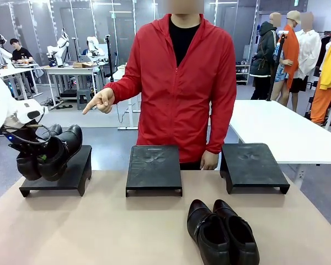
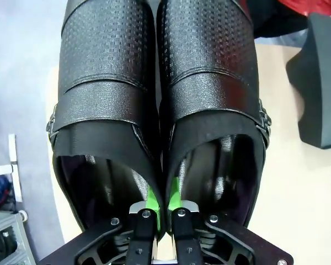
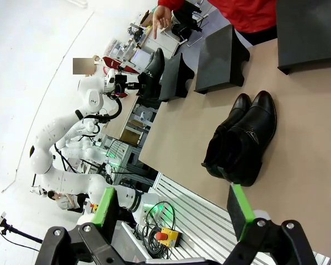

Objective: Place the shoes on the stand as instructed by the person.
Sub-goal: Pick up one pair of Shoes and place it on the Shoes Stand indicated by the person.

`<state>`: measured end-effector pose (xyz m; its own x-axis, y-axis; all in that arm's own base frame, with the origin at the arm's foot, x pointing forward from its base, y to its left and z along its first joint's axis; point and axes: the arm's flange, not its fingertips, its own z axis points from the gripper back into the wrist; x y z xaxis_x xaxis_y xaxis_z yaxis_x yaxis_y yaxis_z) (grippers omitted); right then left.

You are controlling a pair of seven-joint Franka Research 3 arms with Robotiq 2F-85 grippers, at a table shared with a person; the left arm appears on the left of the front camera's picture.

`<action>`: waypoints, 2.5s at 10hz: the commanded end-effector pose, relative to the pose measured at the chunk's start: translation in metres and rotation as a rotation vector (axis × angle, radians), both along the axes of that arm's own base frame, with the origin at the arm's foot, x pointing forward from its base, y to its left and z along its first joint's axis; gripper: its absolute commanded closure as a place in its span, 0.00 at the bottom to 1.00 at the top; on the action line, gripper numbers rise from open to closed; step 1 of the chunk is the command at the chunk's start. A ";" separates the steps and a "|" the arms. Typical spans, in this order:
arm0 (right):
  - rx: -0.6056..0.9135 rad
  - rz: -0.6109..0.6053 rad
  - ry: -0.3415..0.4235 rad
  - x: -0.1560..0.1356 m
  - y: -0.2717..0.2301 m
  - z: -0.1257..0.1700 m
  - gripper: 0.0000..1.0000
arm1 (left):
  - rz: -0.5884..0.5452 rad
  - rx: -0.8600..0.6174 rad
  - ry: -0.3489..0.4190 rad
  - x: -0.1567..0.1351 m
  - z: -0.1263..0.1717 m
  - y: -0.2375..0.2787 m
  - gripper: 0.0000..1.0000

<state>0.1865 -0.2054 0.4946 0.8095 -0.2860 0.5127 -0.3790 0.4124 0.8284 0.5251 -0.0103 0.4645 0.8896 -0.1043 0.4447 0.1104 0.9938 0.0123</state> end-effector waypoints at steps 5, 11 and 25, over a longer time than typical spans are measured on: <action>0.000 0.001 -0.022 0.000 0.000 0.001 0.00 | 0.023 -0.044 -0.103 0.033 -0.016 0.013 0.93; 0.000 0.001 -0.022 0.000 0.000 0.001 0.00 | 0.018 -0.039 -0.083 0.044 -0.039 0.021 0.93; 0.000 0.001 -0.022 0.000 0.000 0.001 0.00 | 0.011 -0.015 -0.092 0.045 -0.047 0.017 0.38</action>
